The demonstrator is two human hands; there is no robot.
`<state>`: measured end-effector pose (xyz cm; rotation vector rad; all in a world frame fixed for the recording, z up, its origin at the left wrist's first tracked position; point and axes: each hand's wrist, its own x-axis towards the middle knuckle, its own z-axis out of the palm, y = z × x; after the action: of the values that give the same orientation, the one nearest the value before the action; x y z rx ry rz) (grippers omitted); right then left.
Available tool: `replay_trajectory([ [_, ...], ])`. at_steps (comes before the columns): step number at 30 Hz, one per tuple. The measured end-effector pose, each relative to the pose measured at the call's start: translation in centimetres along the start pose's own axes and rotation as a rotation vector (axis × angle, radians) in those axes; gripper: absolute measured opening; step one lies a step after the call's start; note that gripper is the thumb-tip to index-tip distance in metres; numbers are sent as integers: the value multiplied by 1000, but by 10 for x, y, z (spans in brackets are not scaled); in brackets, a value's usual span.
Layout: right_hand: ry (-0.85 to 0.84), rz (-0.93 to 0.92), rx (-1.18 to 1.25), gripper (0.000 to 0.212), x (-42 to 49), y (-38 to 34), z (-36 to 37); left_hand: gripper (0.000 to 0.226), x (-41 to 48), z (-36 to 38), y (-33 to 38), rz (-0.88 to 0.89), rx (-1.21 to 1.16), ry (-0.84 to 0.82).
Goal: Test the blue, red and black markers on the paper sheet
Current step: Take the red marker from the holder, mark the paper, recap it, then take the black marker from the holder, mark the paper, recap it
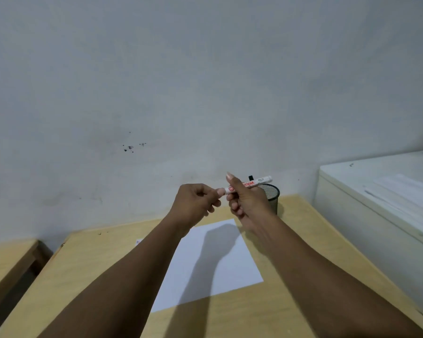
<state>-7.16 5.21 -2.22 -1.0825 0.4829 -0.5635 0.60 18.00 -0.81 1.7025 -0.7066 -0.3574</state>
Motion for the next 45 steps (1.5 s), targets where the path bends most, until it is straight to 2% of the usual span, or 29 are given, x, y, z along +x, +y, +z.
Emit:
replay_trajectory([
  [2, 45, 9, -140, 46, 1, -15, -9, 30, 11, 1, 8, 34, 43, 53],
  [4, 175, 16, -192, 57, 7, -27, -26, 28, 25, 1, 21, 72, 94, 104],
  [6, 276, 10, -178, 55, 15, -37, -46, 28, 37, 5, 35, 111, 190, 109],
  [8, 314, -7, -177, 44, 21, -42, -63, 29, 48, 13, 45, 145, 292, 95],
  [13, 344, 5, -153, 33, 28, -42, -92, 26, 74, 45, 54, 222, 504, 60],
  [18, 367, 52, -124, 33, 37, -32, -105, 21, 93, 83, 54, 250, 749, -78],
  [21, 373, 68, -105, 33, 39, -29, -107, 21, 102, 103, 47, 234, 801, -186],
  [23, 374, 65, -97, 33, 40, -29, -108, 30, 106, 113, 41, 224, 803, -235],
  [25, 381, 61, -77, 33, 40, -30, -110, 39, 110, 119, 34, 236, 787, -197],
  [27, 384, 63, -47, 33, 42, -29, -111, 37, 117, 121, 26, 231, 806, -150],
  [31, 360, 81, -15, 34, 41, -25, -109, 35, 124, 120, 11, 196, 918, -173],
  [39, 325, 115, -8, 27, 33, -19, -95, 27, 121, 96, 14, 132, 763, -157],
  [42, 305, 112, -26, 27, 26, -18, -82, 16, 111, 80, 26, 147, 605, -58],
  [45, 204, 137, -43, 34, 17, -21, -59, 16, 101, 57, 47, 146, 429, 48],
])
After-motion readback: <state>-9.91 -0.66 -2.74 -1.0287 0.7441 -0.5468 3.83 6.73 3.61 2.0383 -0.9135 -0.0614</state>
